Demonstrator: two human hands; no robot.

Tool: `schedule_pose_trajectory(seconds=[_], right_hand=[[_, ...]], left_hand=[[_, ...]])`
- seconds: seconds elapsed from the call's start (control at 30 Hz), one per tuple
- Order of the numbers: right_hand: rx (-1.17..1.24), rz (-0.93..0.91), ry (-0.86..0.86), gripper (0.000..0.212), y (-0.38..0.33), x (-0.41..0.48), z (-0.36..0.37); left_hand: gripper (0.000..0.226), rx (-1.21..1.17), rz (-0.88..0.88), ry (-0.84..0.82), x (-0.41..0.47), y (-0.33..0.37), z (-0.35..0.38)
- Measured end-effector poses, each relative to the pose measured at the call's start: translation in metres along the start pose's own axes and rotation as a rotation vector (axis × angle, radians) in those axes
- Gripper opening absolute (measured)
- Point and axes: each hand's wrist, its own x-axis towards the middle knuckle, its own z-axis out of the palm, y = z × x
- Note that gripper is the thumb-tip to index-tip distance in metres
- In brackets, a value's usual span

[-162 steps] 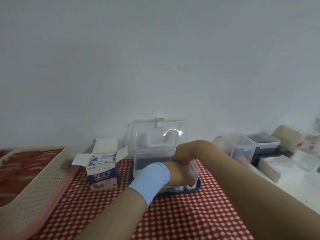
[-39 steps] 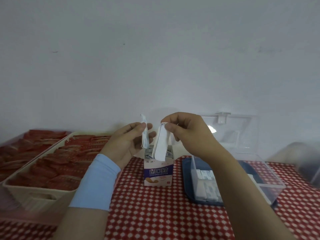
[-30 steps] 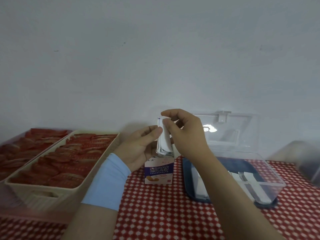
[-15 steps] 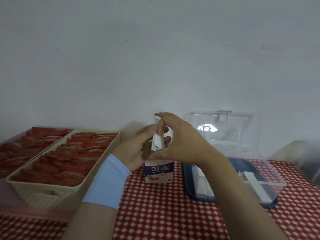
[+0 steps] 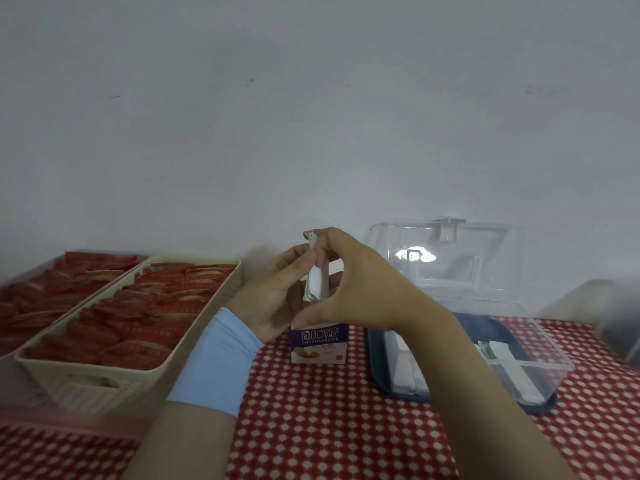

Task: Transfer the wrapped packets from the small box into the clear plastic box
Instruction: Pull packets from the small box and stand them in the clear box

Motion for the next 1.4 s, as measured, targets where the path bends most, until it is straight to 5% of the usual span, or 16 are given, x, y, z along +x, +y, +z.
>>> schedule_pose_trajectory(seconds=[0.13,0.27,0.53,0.77,1.03,1.2,1.4], right_hand=[[0.362,0.074,0.053,0.037,0.003,-0.002,-0.013],[0.316,0.117,0.109,0.043,0.006,0.001,-0.021],[0.297,0.22,0.096,0.013,0.006,-0.011,-0.037],[0.204,0.313,0.147,0.005,0.009,-0.032,-0.056],[0.162,0.4,0.084,0.004,0.008,-0.049,-0.081],[0.039,0.451,0.129,0.005,0.02,-0.058,-0.1],[-0.227,0.577,0.044,0.006,0.055,-0.06,-0.097]], left_hand=[[0.049,0.012,-0.002,-0.034,0.0,0.001,-0.006],[0.035,0.098,-0.028,-0.052,-0.001,0.0,-0.005],[0.031,0.215,-0.075,-0.049,-0.001,-0.002,0.004],[0.018,1.016,0.075,0.093,0.0,0.004,0.02],[0.015,0.921,0.134,0.192,-0.001,-0.021,0.059],[0.005,0.956,-0.085,0.103,0.003,-0.028,0.074],[0.031,0.924,-0.299,0.136,0.012,-0.048,0.071]])
